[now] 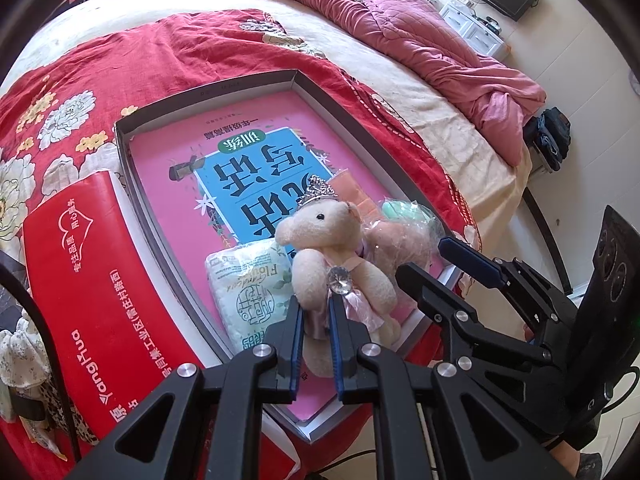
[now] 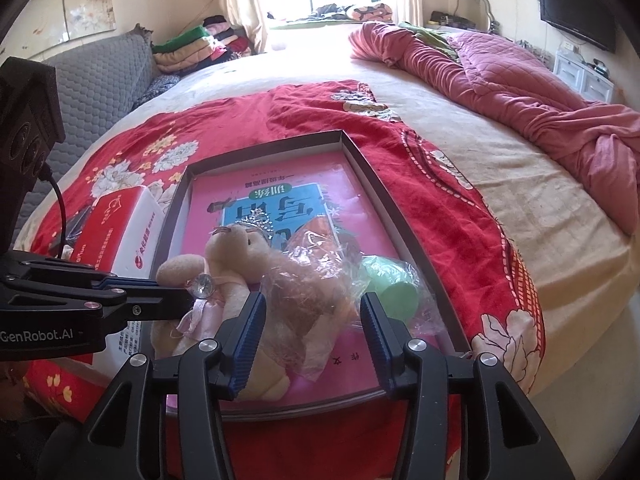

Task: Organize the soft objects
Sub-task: 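Lower the bear and clear bag into the tray and open both tools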

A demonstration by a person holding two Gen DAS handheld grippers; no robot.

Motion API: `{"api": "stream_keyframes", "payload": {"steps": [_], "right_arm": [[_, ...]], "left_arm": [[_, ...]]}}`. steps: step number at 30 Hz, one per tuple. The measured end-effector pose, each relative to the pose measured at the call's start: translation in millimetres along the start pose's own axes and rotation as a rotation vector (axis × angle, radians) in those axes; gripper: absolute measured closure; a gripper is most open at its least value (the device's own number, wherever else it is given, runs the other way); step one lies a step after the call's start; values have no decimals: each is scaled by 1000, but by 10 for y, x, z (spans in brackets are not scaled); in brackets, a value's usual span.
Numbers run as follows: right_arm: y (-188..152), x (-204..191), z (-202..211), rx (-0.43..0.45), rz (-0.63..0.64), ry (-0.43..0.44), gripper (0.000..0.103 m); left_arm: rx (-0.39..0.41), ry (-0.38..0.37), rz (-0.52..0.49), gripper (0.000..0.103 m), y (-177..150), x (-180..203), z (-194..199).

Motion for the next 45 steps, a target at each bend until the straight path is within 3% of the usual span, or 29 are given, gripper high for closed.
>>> {"api": "stream_keyframes", "payload": {"steps": [10, 13, 26, 31, 35, 45], "right_arm": [[-17, 63, 110, 3, -34, -12, 45], [-28, 102, 160, 9, -49, -29, 38], [-78, 157, 263, -5, -56, -120, 33], [-87, 163, 301, -7, -62, -129, 33], [-75, 161, 345, 2, -66, -129, 33], [-36, 154, 431, 16, -67, -139, 33]], "left_arm": [[5, 20, -24, 90, -19, 55, 12], [3, 24, -30, 90, -20, 71, 10], [-3, 16, -36, 89, -30, 97, 25], [-5, 12, -24, 81, -29, 82, 36], [8, 13, -26, 68, -23, 87, 66], [38, 28, -44, 56, -15, 119, 185]]}}
Point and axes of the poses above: each gripper's, at about its wrist camera, not at the fingertips, and z roughly against the way its jaws point, x to its right, y to its top, the point moved 2 cm from there along -z, roughly the way its jaws point, and after that the axes turned 1 degree about x, right-handed, at the moved point
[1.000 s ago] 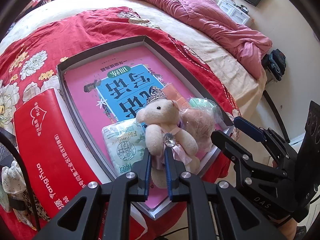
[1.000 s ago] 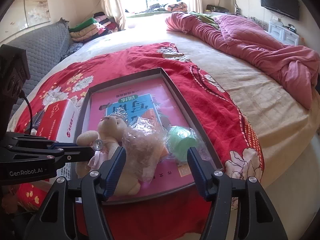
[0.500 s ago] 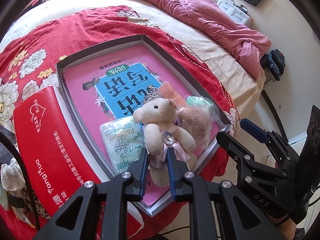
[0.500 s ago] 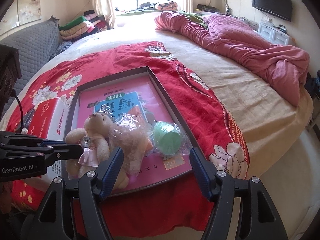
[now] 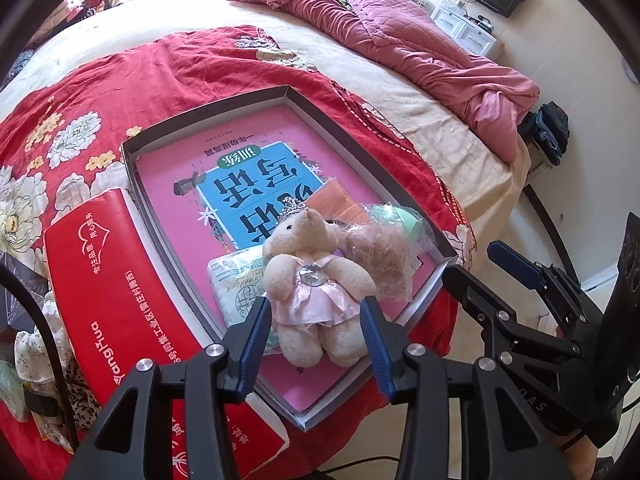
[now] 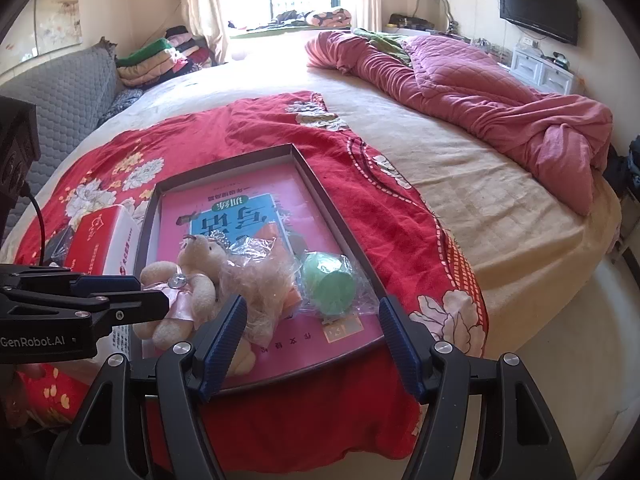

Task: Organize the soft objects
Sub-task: 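Lower the bear and clear bag into the tray and open both tools, then withdraw both open tools from the tray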

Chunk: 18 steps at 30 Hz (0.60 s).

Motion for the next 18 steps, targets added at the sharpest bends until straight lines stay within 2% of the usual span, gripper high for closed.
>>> {"api": "stream_keyframes", "payload": {"steps": [7, 11, 13, 18], "right_arm": [[-8, 24, 75, 1, -9, -18, 33], [0, 21, 123, 4, -11, -31, 32], [5, 12, 144, 5, -13, -36, 26], [21, -18, 202, 14, -9, -44, 25]], "left_arm": [[11, 17, -15, 50, -29, 21, 88], [24, 23, -25, 43, -56, 38, 164], [30, 25, -27, 41, -74, 47, 200], [40, 39, -37, 34, -113, 65, 276]]}}
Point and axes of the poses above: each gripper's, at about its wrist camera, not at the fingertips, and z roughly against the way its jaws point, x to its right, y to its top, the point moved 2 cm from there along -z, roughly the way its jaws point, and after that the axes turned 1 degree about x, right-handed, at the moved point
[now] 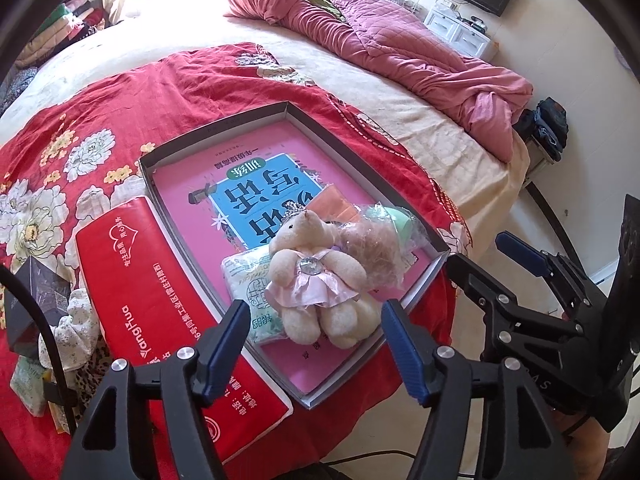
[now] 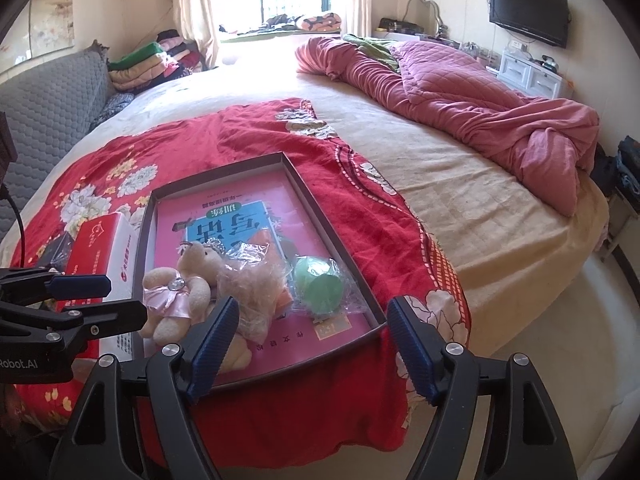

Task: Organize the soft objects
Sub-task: 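Withdraw both open tools from the tray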

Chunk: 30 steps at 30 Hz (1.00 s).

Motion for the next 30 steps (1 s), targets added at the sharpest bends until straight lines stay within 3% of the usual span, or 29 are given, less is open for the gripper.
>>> {"api": "stream_keyframes", "payload": {"steps": [12, 30], "right_arm": [[38, -16, 150, 23, -7, -13, 25], [105, -159, 340, 51, 22, -26, 25]], "left_arm": [[38, 46, -10, 22, -31, 0, 194], [61, 69, -1, 21, -194, -80, 440]]}}
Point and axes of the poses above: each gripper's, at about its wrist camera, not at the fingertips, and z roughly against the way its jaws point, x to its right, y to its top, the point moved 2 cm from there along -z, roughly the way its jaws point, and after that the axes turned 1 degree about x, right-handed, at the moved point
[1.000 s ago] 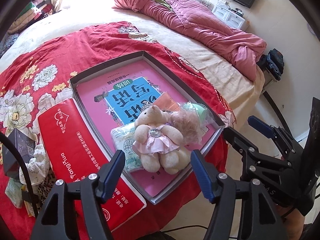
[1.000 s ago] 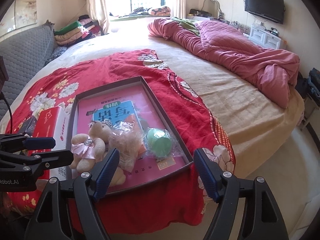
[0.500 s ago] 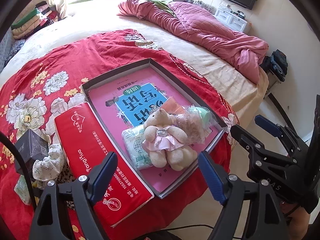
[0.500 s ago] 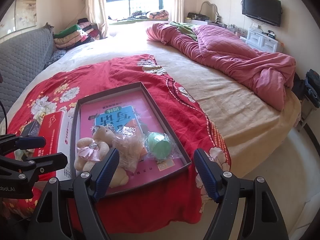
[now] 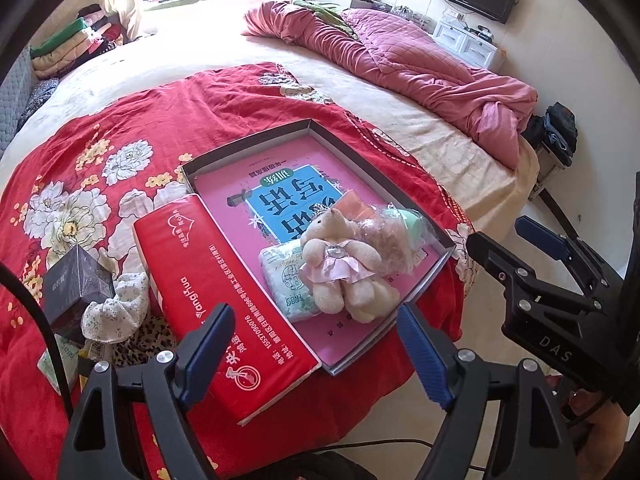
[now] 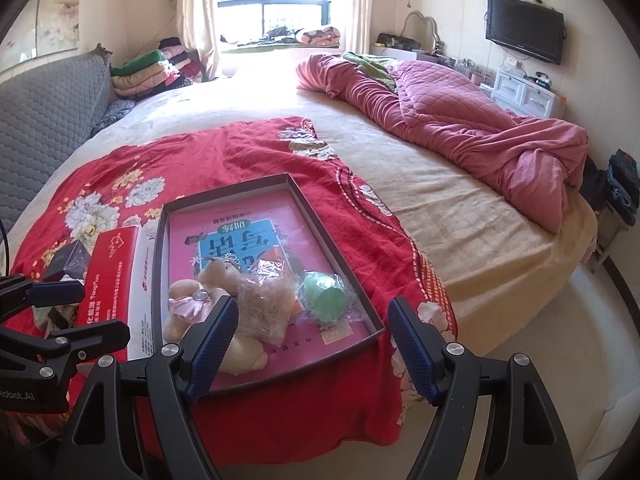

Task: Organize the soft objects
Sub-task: 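Withdraw both open tools from the tray, then move both open tools back over the remaining pile of items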

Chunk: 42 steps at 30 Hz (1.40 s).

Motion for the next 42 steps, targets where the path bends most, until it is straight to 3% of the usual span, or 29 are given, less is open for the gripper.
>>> {"api": "stream_keyframes", "payload": {"steps": [21, 42], "right_arm": [[163, -567, 368, 67, 114, 52, 25], [116, -1529, 529, 80, 282, 175, 25]], "left_arm": [[61, 77, 59, 21, -237, -448, 536], [64, 138, 171, 20, -632, -1125, 851]]}}
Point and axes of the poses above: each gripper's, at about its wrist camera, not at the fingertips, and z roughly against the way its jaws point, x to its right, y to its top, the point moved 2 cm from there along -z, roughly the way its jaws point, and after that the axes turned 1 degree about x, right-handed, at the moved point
